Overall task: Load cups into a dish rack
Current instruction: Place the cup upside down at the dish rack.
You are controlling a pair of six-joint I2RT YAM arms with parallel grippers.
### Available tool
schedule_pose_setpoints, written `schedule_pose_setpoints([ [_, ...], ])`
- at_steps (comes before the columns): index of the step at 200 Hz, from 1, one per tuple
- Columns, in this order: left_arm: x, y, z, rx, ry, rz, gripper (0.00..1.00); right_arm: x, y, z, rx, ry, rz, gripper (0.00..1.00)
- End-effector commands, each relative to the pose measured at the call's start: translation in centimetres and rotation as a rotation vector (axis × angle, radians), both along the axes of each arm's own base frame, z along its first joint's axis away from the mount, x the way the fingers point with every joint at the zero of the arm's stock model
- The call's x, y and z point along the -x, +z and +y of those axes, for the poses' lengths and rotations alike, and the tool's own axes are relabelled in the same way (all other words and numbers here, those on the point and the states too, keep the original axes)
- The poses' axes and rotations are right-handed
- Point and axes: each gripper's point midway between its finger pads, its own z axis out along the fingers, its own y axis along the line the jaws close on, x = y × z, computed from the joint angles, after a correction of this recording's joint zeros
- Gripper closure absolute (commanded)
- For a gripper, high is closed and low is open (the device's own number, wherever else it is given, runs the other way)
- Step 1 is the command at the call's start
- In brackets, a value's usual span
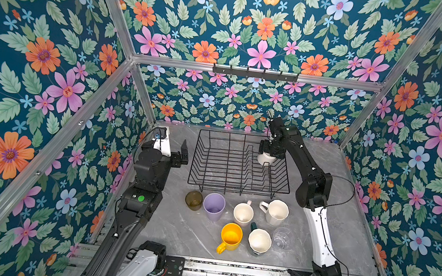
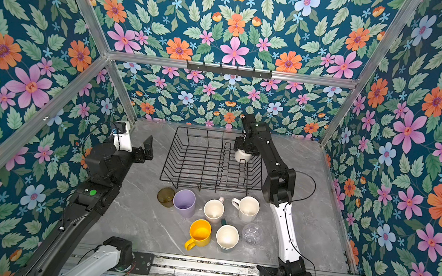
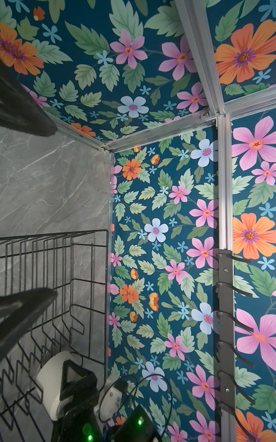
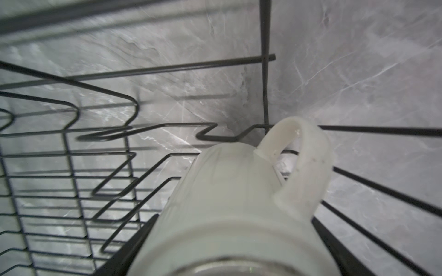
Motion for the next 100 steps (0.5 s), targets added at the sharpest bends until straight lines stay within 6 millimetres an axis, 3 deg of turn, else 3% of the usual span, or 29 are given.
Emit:
schedule_pose_setpoints([
  [1,0.0,0.5,0.3,0.001,0.015,-0.019,0.00,-0.3,2.0,0.1,-0.012,0.010,-0.051,0.15],
  [100,-0.3,0.0,0.6,-0.007,0.038,0.000,0.00,0.6,9.9,-0.8,-0.021,0.030,-0.218,0.08],
])
